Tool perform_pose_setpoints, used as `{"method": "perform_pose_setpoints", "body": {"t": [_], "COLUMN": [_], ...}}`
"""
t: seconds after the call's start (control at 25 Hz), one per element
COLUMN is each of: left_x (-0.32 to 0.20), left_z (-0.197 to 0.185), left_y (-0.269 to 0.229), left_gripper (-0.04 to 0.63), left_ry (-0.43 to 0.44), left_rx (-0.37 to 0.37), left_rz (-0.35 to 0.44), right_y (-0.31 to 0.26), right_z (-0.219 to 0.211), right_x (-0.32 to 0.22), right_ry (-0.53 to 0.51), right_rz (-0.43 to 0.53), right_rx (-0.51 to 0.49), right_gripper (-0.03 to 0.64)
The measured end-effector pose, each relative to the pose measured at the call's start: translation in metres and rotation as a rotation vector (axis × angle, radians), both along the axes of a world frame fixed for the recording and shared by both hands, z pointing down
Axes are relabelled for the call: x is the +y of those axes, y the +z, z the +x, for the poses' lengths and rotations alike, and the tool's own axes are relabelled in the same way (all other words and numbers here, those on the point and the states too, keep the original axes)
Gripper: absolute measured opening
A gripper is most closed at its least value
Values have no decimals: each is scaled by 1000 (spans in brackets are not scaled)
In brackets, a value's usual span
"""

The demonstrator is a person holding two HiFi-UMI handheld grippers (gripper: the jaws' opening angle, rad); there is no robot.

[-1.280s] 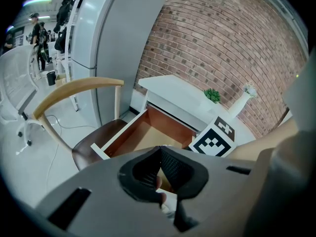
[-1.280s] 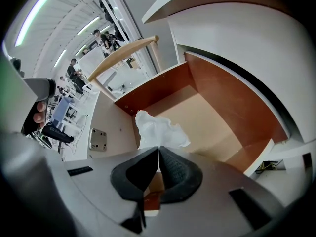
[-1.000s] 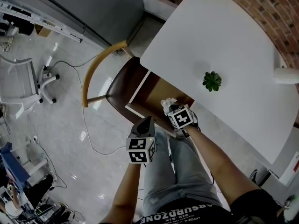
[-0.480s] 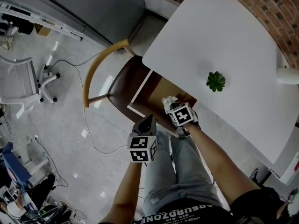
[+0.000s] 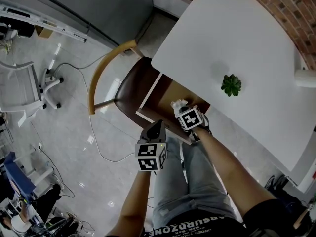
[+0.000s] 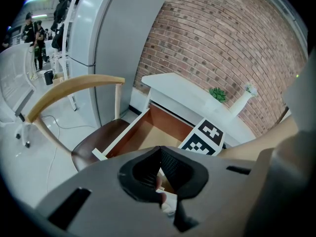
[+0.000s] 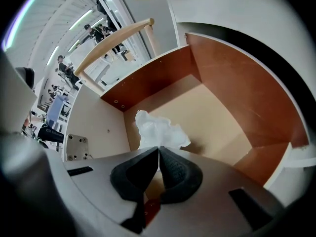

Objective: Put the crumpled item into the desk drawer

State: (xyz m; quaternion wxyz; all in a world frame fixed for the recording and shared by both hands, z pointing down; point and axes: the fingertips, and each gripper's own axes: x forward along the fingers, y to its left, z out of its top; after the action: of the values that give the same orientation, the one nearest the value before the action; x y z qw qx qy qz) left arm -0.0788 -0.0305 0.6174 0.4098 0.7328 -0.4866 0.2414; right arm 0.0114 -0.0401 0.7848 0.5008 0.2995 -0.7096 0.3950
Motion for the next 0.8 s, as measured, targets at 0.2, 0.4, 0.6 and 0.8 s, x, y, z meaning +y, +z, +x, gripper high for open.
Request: {"method": "perform_pose_setpoints", "body": {"t": [0.2,0.4,0.6,0.8], "left_x": [-5,-10,-14,-15], "left_z": [-3,-5,-6,-8], "left_y": [4,6,9,12], "left_gripper": [6,6,6,6], "left_ry": [2,6,6,4], "left_rx": [-2,-3,-2,0], "left_rz": [-3,-6,-12,-18], "right_y": [4,12,19,26], "right_z": [-7,-7,-8,-7], "right_x": [-7,0,-3,-4], "right_ry": [-4,-15,-37,-65], "right_rz": [13,-36,-39,-51], "right_rx": [-14,7,21,44], "right_gripper": [0,0,0,2]}}
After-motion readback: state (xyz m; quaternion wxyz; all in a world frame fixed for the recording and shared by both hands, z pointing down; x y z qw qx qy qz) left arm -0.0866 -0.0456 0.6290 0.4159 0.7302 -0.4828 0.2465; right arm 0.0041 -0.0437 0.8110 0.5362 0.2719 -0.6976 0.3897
